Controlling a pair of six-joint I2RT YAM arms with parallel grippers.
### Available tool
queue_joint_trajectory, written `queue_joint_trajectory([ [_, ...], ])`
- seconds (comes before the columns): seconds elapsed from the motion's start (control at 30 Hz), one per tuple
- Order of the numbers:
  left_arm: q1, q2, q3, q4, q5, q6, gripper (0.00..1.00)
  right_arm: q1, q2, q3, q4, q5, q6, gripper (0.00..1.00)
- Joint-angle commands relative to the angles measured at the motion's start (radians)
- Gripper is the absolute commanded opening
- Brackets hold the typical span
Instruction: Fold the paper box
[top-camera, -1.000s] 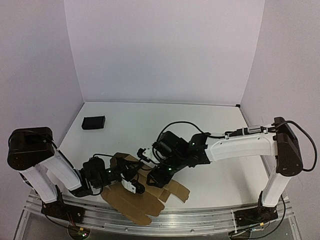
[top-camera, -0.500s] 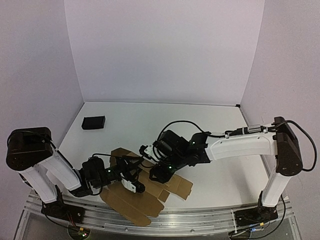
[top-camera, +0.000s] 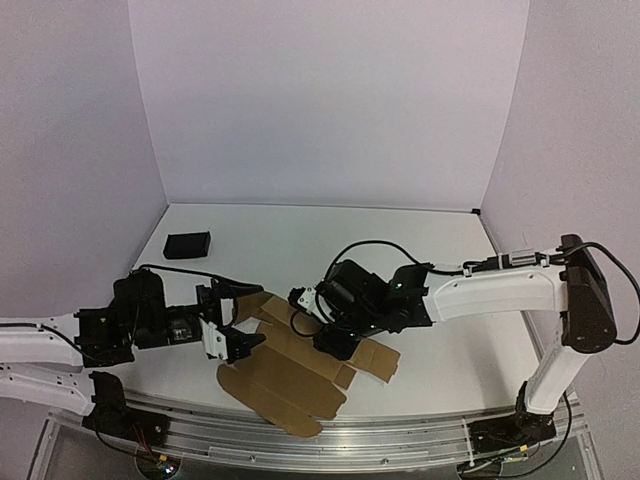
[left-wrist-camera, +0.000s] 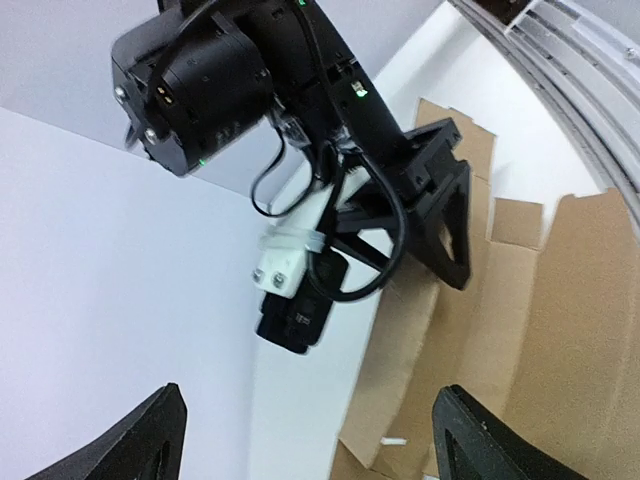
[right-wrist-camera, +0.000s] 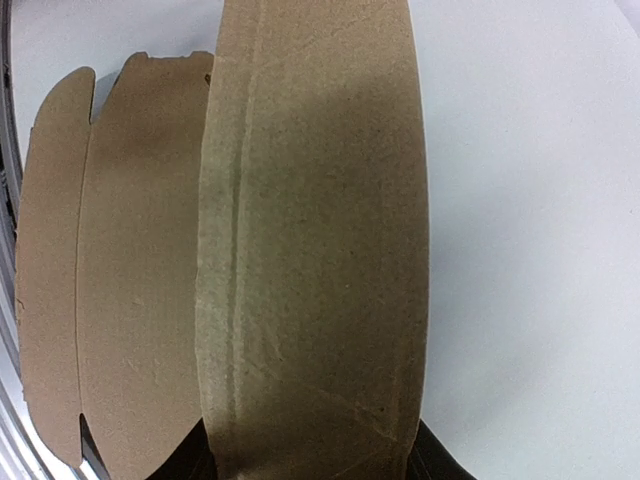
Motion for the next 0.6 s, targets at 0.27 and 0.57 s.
queue_joint_trajectory([
  [0.27,0.638,0.271,0.264,-0.397,0.379,-0.567,0.65,-0.026,-0.031,-0.039,-0.039,0.028,-0.158,0.46],
  [0.57,0.725,0.535,0.25,-0.314,0.46,-0.303,0.6,-0.021,0.003,-0.047,-0.096,0.038,-0.185,0.45],
])
